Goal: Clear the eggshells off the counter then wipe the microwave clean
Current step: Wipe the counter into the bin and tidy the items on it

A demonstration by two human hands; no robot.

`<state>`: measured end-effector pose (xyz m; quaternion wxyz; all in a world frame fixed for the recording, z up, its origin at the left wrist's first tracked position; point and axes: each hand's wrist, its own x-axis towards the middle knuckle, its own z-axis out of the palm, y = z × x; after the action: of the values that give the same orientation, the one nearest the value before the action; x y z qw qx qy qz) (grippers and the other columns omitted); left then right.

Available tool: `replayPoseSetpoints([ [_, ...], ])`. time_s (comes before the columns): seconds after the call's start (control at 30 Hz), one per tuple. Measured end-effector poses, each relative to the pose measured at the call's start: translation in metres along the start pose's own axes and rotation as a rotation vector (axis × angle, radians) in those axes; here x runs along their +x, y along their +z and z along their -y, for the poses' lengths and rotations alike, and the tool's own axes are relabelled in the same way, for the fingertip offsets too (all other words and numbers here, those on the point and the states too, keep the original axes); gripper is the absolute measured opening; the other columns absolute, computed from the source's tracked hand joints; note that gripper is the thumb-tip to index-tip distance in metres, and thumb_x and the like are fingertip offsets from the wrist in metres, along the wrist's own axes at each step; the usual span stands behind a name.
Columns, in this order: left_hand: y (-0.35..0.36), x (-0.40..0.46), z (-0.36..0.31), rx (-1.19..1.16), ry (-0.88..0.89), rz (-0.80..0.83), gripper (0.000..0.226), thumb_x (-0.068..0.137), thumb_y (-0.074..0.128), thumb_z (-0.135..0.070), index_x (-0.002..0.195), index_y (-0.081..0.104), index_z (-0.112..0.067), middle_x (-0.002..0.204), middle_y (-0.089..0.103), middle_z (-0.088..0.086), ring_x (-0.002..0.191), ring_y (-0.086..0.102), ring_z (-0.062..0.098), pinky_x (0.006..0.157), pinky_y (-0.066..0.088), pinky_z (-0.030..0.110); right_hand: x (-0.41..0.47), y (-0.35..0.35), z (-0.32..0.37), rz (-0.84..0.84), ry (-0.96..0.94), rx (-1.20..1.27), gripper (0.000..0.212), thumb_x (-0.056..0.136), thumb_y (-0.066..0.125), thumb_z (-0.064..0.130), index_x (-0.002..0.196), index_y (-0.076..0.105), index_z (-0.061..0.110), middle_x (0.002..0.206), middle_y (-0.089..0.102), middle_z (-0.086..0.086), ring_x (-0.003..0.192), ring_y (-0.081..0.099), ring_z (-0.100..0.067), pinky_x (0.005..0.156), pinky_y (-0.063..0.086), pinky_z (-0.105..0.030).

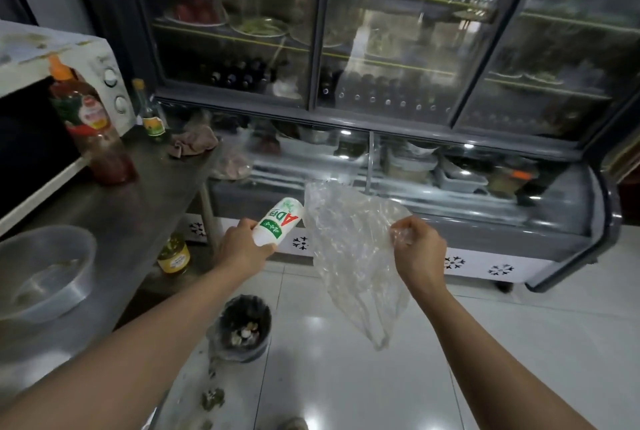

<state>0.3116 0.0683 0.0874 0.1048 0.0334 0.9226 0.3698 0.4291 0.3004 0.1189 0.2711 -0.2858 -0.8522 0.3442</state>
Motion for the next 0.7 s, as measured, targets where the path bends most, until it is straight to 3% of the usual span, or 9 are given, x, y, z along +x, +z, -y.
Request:
replayPoseSetpoints([
  [0.2,0.032,0.081,-0.004,-0.004,-0.118,0.019,0.053,0.082,0.070,-0.028,0.127,0.046,-0.015,0.120,0.057,0.010,0.101,0.057,0.027,0.079,0.052,0.038,0.089,0.060,-0.013,0.132,-0.046,-0.057,0.013,0.083,0.058,0.000,0.083,0.066,0.010,0.081,0.064,0.002,0.070,0.054,-0.009,0.056,0.036,-0.013],
  [0.33,0.040,0.120,-0.002,-0.094,-0.207,0.006,0.052,0.082,0.070,-0.022,0.128,0.045,-0.013,0.122,0.056,0.010,0.090,0.053,0.020,0.061,0.043,0.026,0.136,0.104,-0.014,0.221,-0.083,-0.046,0.011,0.083,0.059,0.001,0.081,0.066,0.009,0.080,0.064,0.001,0.071,0.056,-0.011,0.064,0.043,-0.020],
  [0.4,0.042,0.132,0.002,-0.125,-0.259,-0.012,0.054,0.081,0.071,-0.019,0.128,0.046,-0.011,0.123,0.057,0.010,0.092,0.055,0.021,0.066,0.041,0.026,0.153,0.126,-0.014,0.264,-0.118,-0.055,0.011,0.083,0.060,0.000,0.081,0.067,0.008,0.080,0.066,-0.001,0.071,0.058,-0.014,0.068,0.046,-0.024],
  [0.53,0.040,0.149,0.018,-0.126,-0.387,-0.082,0.055,0.079,0.073,-0.022,0.127,0.049,-0.010,0.124,0.059,0.011,0.105,0.059,0.027,0.076,0.043,0.030,0.181,0.174,-0.011,0.379,-0.207,-0.073,0.011,0.084,0.060,0.000,0.083,0.068,0.008,0.078,0.067,-0.002,0.064,0.059,-0.013,0.060,0.048,-0.023],
  [0.7,0.043,0.164,0.032,-0.155,-0.517,-0.218,0.054,0.076,0.075,-0.022,0.124,0.053,-0.011,0.119,0.062,0.011,0.093,0.056,0.021,0.076,0.041,0.027,0.220,0.232,-0.001,0.536,-0.357,-0.024,0.016,0.082,0.055,-0.005,0.079,0.068,0.004,0.077,0.068,-0.008,0.064,0.059,-0.019,0.063,0.049,-0.028],
])
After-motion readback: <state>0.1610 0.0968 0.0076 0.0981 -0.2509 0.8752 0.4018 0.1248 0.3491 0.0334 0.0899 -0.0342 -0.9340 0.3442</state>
